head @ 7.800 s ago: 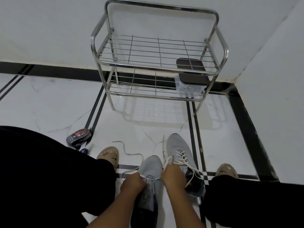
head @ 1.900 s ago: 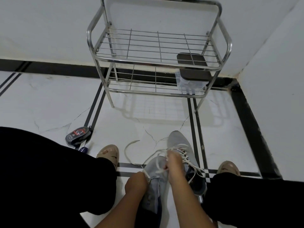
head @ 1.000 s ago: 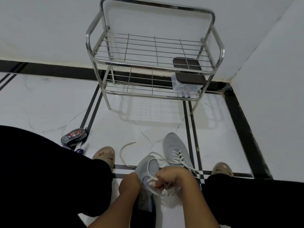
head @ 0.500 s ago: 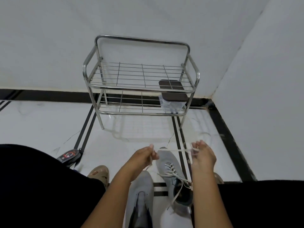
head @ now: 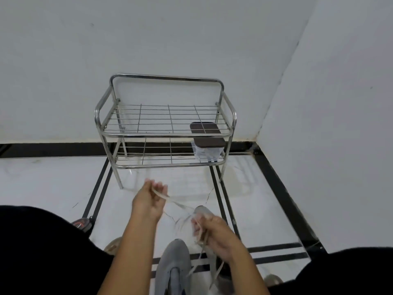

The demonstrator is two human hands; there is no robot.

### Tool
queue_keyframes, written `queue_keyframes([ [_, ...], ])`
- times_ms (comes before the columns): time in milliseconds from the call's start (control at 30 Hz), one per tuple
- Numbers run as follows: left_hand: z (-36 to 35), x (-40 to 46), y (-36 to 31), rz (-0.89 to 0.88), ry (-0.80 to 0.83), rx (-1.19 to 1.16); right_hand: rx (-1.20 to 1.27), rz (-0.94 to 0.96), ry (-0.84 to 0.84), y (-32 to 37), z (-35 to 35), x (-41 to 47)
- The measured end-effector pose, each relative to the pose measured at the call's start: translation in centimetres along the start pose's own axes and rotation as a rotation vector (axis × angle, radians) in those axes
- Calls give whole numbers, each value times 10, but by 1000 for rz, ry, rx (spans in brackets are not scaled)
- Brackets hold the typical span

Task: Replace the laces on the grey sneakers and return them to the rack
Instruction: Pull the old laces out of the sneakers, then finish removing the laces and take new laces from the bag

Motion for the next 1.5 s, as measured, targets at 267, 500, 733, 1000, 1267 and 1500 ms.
queue_keyframes([
  [267,67,4,122,298,-17,867,792,34,-271,16,31,11],
  [500,104,18,153,65,139,1436,318,-118,-600,1,69,18],
  [733,123,34,137,-350,10,1903,-384,-29,-923,77,157,49],
  [1000,176,44,147,219,206,2508,-1061,-181,-706,14,186,65],
  [1267,175,36,125,10,-22,2454,-1304,-280,-173,-62,116,52],
  [1500,156,35,103,-321,-18,2554,-1473,-44,-319,-118,53,17],
])
Point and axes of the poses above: each hand's wrist, its own x-axis towards the middle knuckle, its own z-axis out of the back of the hand, y = z × x, the point moved 4 cm from there along x, towards the middle knuckle, and after that the axes turned 7 degrees about -y, right-handed, at the moved point
